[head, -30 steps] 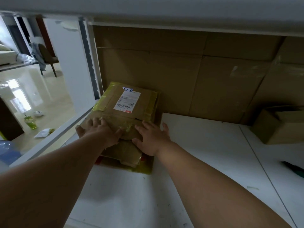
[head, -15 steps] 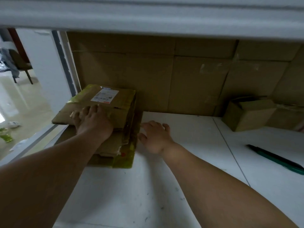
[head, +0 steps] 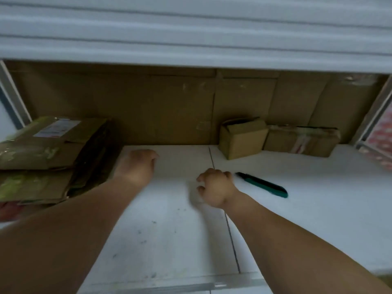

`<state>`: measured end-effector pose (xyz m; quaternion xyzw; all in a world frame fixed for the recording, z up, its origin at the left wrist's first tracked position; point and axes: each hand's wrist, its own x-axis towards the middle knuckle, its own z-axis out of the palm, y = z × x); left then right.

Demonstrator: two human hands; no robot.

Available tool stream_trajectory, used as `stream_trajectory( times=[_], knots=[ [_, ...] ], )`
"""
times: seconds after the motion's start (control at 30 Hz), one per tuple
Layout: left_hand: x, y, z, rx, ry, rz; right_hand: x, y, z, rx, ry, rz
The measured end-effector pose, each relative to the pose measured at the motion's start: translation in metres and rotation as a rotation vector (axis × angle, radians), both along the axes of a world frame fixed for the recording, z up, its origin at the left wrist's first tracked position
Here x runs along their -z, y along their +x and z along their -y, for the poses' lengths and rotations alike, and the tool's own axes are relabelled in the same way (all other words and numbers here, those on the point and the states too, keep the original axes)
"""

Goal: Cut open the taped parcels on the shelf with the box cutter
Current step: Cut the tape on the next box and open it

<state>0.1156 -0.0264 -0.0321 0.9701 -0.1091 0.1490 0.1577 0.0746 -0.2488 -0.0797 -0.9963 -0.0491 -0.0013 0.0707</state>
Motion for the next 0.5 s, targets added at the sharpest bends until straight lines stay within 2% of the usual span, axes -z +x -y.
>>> stream_trajectory(
  times=[0.2, 0.5],
  knots=[
    [0.008, -0.023, 0.092, 0.14, 0.041, -0.054, 0.0, -0.036, 0.093, 0.089, -0.037, -0.003],
    [0.016, -0.009, 0.165, 0.164, 0.103, -0.174, 0.008, -0.042, 0.158, 0.153, 0.03, 0.012]
  ],
)
